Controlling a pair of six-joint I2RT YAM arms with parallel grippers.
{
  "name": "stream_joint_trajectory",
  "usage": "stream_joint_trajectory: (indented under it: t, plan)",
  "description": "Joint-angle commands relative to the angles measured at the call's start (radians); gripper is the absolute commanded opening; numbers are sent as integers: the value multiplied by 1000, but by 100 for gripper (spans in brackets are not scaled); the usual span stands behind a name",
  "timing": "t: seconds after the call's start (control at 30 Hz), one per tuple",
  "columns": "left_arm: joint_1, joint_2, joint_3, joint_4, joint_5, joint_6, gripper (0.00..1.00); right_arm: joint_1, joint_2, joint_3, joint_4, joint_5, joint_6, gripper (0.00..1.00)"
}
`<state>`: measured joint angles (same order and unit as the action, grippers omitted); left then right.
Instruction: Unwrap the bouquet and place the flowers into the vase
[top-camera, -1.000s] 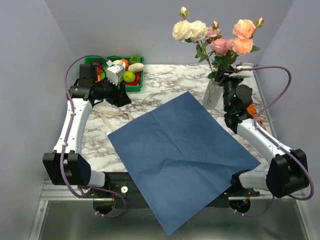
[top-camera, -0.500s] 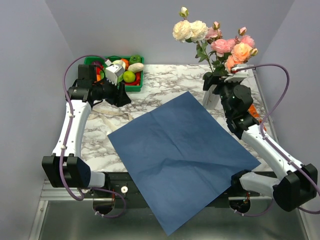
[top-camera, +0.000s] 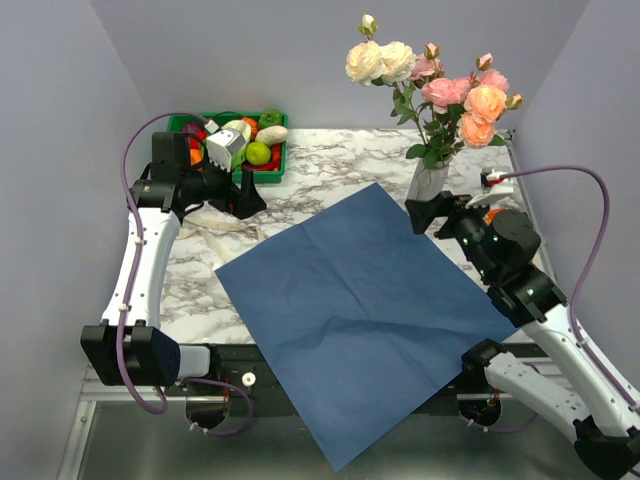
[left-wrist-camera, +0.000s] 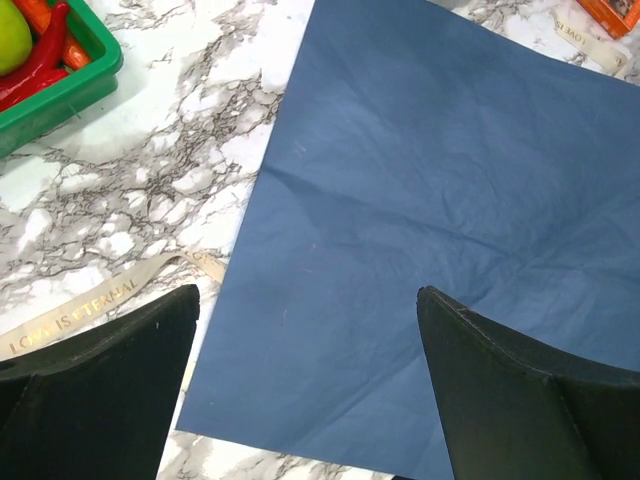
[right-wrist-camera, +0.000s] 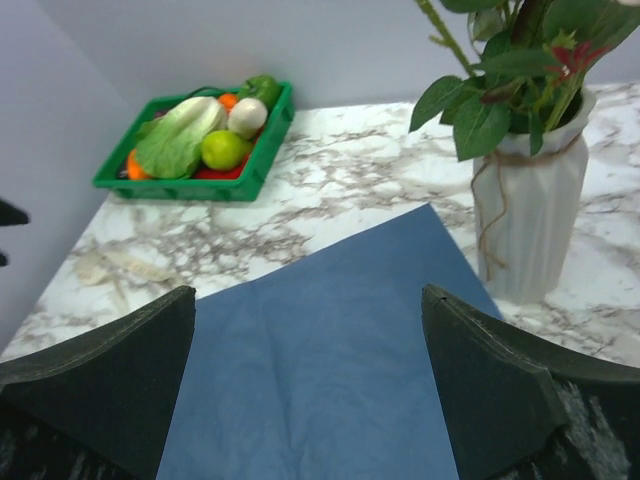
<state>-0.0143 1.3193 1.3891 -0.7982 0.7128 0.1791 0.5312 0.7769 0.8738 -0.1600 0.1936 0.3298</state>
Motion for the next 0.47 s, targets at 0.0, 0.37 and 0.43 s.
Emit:
stream_joint_trajectory:
  t: [0.0,0.37,0.43]
  plan:
    - [5,-26,-13,28,-30,-43,99,9,-59,-22,-157,-108,52,100]
    - [5,-63,-56,48,-76,-78,99,9,-64,14,-207,-85,28,100]
    - [5,-68,-64,63,-82,-85,99,9,-67,16,-208,-88,25,100]
